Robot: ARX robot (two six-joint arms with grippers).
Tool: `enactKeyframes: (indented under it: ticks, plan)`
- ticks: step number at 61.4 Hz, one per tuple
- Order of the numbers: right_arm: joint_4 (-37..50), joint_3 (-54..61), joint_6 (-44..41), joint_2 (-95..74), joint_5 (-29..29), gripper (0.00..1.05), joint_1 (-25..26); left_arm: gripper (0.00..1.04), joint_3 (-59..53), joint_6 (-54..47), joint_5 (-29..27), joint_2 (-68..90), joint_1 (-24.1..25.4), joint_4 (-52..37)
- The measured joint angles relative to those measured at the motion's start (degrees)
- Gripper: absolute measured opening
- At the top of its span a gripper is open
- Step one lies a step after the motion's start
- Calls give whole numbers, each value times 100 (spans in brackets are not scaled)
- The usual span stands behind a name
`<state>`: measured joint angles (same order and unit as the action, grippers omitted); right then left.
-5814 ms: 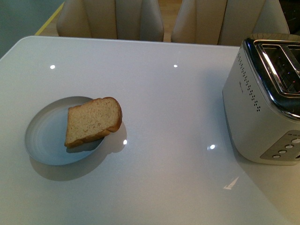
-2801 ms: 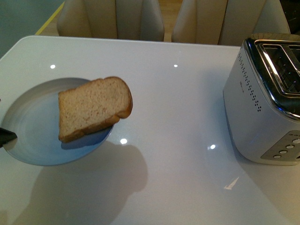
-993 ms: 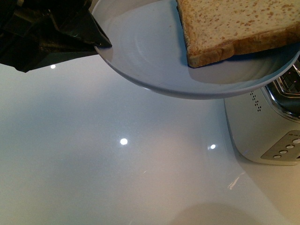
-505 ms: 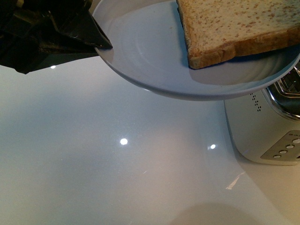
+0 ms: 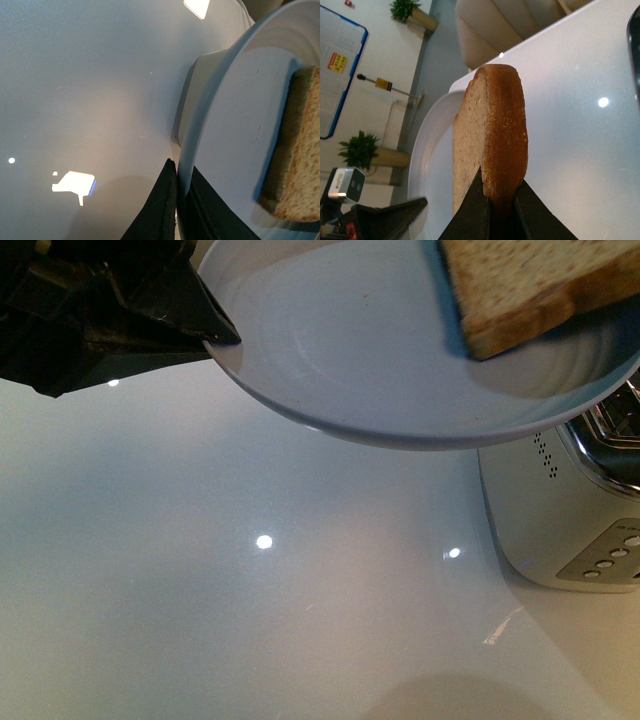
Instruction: Left arm holds plate, right arm toasts bread
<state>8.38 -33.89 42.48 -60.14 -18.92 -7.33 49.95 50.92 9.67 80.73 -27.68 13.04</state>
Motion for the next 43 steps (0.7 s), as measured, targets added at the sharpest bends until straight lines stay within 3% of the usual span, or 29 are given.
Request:
enactKeyframes:
  ticks: [23,32,43]
  plan:
    - [-688,-1325,-2133,79,894,3,1117,3,-17,0,24,-2,4,-17]
    - [-474,-1320,-3145,-490,1349,3,1196,3,-17,0,46,-4,11,-28]
    - [-181,-990,-3759,-890,1598,3,1099,3,-24,0,74,-7,22,-50]
